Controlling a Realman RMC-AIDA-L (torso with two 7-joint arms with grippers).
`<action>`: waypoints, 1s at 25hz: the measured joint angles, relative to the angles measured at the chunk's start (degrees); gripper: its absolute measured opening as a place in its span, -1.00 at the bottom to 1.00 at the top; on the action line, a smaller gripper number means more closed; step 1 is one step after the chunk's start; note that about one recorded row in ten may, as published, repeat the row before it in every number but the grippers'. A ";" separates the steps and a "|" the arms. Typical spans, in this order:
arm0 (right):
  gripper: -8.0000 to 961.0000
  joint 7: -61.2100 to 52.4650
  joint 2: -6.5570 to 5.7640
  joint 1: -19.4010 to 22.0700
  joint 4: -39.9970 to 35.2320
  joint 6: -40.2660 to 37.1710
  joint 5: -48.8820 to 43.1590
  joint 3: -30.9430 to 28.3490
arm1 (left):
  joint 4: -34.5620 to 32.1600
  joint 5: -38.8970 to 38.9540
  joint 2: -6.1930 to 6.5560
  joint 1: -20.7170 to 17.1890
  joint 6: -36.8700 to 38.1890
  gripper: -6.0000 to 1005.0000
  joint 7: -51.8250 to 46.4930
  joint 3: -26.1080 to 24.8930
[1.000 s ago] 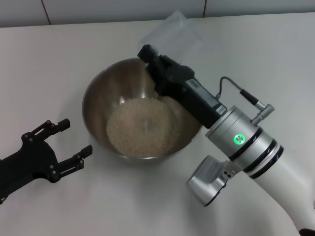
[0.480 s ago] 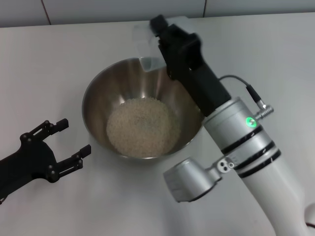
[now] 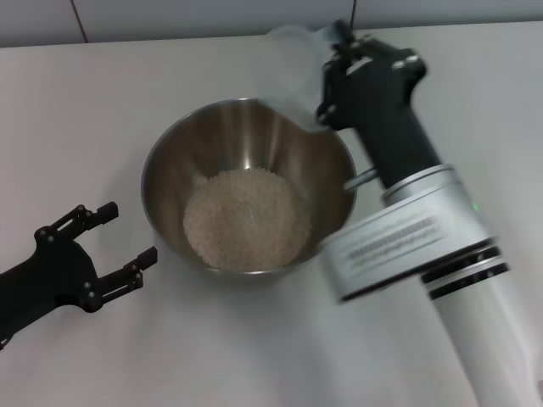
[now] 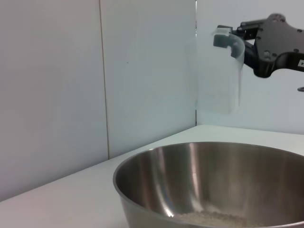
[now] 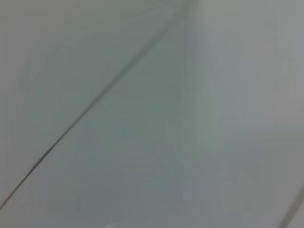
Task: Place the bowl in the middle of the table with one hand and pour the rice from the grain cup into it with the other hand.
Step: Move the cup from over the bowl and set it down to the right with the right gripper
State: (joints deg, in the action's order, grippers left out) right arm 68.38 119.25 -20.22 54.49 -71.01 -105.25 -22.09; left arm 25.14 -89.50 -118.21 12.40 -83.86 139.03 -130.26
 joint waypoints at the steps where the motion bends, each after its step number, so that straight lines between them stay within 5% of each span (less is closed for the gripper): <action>1: -0.94 -5.93 -0.10 0.79 -0.04 -0.03 -0.39 -1.25 | 0.00 0.01 0.00 0.05 0.00 0.65 0.01 0.00; 2: -0.95 -15.89 -0.25 1.97 -1.11 -0.10 -1.43 -3.52 | 0.00 0.01 0.00 0.07 0.00 0.65 0.01 0.00; 9: -0.94 -33.91 -0.25 2.98 -9.29 -0.44 -2.46 -10.55 | 0.00 0.10 0.00 0.27 0.00 0.65 0.02 -0.13; 12: -0.93 -47.30 -0.25 1.17 -20.01 -0.20 -2.48 -14.20 | 0.00 0.14 0.00 0.25 0.02 0.65 0.02 -0.18; 17: -0.93 -64.11 -0.03 -3.59 -35.30 0.72 -2.63 -10.58 | 0.00 0.14 -0.09 0.18 0.02 0.65 0.01 -0.18; 25: -0.92 -67.50 0.08 -7.56 -39.33 8.36 -3.19 -3.60 | 0.00 0.22 -0.09 0.22 -0.25 0.65 -0.07 -0.18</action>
State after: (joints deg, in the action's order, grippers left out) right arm 0.87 119.33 -27.78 15.16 -62.64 -108.44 -25.69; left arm 25.14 -89.28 -118.30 12.62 -84.11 138.96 -130.43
